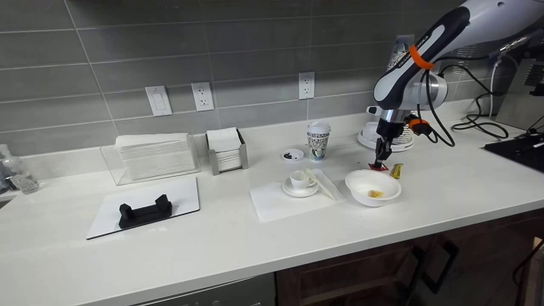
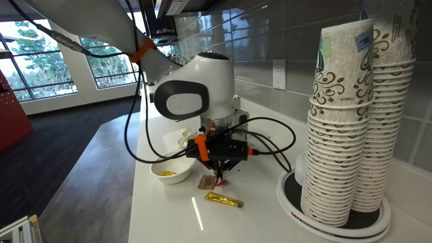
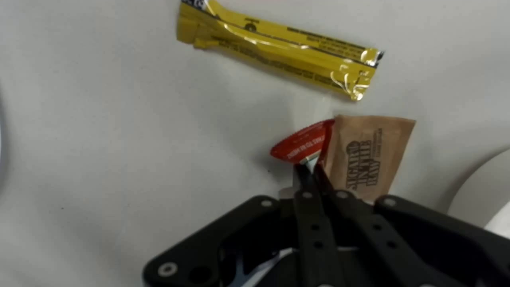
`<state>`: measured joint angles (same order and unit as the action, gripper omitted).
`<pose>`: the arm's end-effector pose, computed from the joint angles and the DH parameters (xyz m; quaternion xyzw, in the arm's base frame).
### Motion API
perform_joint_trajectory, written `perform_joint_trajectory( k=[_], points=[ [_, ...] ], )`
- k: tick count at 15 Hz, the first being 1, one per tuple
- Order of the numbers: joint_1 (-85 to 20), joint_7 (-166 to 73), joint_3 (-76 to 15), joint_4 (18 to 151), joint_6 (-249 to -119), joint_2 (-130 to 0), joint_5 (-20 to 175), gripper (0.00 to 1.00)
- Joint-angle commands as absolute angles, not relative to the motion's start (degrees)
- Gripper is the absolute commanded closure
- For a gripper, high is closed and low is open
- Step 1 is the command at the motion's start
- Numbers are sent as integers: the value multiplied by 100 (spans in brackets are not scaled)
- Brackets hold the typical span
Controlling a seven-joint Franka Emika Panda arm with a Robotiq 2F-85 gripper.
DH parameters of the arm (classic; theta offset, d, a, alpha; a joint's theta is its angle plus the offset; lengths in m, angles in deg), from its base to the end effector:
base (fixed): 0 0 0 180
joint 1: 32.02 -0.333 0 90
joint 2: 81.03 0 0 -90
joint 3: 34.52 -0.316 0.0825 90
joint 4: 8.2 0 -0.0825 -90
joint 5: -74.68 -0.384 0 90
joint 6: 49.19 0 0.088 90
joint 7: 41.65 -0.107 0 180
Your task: Put the orange sachet inside the white bowl
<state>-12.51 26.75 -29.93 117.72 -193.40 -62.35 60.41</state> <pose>0.5068 -0.2293 0.2336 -0.9573 -0.2829 -0.0419 0.0425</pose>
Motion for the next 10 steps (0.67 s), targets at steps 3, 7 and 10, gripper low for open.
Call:
perform_joint_trajectory(
  k=[3, 7, 10],
  points=[
    [-1237, 2920, -3044, 12356, -18538, -7209, 5805, 99],
    [-1426, 3100, -2952, 12792, -18244, -7917, 5408, 99],
    [-1670, 3237, -2916, 13121, -18075, -8395, 4895, 99]
  ],
)
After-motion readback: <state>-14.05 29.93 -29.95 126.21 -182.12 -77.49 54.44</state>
